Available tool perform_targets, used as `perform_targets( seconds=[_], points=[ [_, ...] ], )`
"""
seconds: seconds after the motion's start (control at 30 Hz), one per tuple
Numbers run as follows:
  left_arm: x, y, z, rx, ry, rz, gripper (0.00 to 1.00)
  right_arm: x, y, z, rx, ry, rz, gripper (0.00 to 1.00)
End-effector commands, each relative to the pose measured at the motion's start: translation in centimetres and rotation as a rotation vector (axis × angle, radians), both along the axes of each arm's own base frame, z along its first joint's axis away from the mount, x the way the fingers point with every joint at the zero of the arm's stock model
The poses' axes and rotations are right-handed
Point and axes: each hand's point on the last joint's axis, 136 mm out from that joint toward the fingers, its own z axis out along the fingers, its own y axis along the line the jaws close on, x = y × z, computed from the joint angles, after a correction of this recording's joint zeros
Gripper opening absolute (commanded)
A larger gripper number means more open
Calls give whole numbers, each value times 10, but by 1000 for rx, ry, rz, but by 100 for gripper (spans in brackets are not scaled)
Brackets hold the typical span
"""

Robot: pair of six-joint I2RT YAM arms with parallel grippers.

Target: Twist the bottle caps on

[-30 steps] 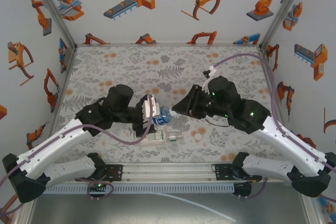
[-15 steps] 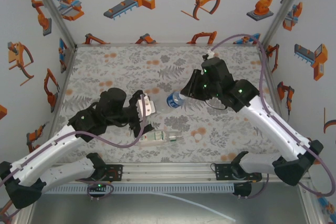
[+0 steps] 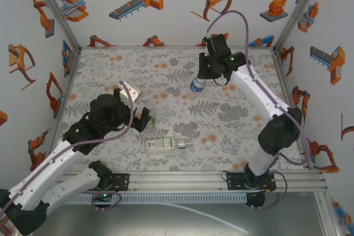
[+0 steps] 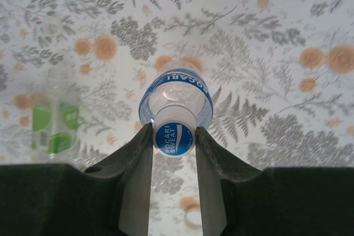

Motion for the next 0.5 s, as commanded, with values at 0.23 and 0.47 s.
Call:
perform_targets(
  seconds=[0.23, 0.47],
  points=[
    [3, 7, -27, -43, 128, 100, 97, 76, -3, -9, -149, -97, 17, 0],
    [3, 4, -34, -46, 143, 92, 97, 92, 1, -29, -136, -66, 21, 0]
  ],
)
